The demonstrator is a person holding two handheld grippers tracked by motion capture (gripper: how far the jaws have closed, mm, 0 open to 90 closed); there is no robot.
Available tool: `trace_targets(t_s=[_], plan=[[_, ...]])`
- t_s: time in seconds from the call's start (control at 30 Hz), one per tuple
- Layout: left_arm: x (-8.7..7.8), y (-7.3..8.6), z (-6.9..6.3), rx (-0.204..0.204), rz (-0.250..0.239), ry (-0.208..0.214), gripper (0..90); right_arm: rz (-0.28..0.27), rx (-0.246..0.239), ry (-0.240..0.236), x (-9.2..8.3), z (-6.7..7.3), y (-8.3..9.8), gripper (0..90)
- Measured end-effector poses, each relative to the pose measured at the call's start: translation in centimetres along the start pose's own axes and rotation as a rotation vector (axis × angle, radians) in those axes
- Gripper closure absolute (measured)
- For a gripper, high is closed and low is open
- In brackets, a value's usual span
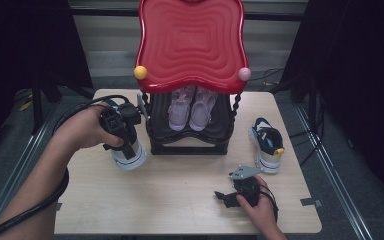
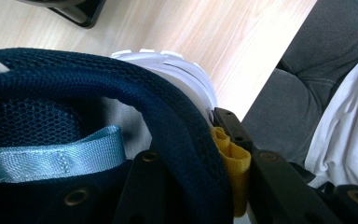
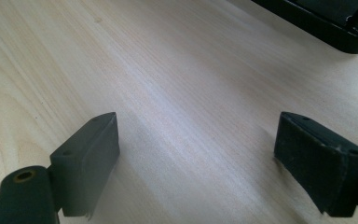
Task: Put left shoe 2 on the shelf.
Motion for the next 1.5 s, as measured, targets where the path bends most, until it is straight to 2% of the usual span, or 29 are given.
trace_targets(t_s=[0.2,0.33,0.43,0.67,0.87,0.93,1.13,1.2,1.43,1.5], plan=[[-1.9,0.4,-0.2,0.012,-0.020,-0.018,74.9,-0.001,0.000,-0.001,0.0,0.0,0.0,13.6],[-3.0,0.4,-0.4,0.017,-0.017,-0.050,74.9,-0.001,0.000,-0.001,0.0,0.0,0.0,13.6],[-3.8,0.5,-0.5,0.008,-0.031,-0.061,74.9,0.000,0.000,0.000,0.0,0.0,0.0,13.6],[-6.1,1.1,-0.8,0.024,-0.039,-0.094,74.8,-0.001,0.000,-0.002,0.0,0.0,0.0,13.6],[-7.9,1.4,-1.0,0.016,-0.036,-0.136,74.9,0.000,-0.003,-0.001,0.0,0.0,0.0,13.6],[-8.6,1.5,-1.2,0.007,-0.056,-0.149,74.9,0.002,-0.001,-0.002,0.0,0.0,0.0,13.6],[-10.5,1.6,-1.8,0.013,-0.066,-0.180,74.8,0.001,-0.002,-0.001,0.0,0.0,0.0,13.6],[-11.1,1.6,-2.0,0.022,-0.059,-0.198,74.8,0.001,-0.003,-0.001,0.0,0.0,0.0,13.6],[-13.7,1.4,-2.6,0.009,-0.094,-0.278,74.7,0.001,-0.002,-0.001,0.0,0.0,0.0,13.6],[-14.4,1.3,-2.8,0.023,-0.090,-0.302,74.7,0.001,-0.002,-0.001,0.0,0.0,0.0,13.6]])
Point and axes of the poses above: each handheld gripper's, and its own axes: x roughly forward along the jaws, y roughly out of its underside, z roughly to its left, the point moved 4 cm from there along x, roughly forward along the jaws, and after that the axes turned 15 degrees about z, right-handed, at the moved point
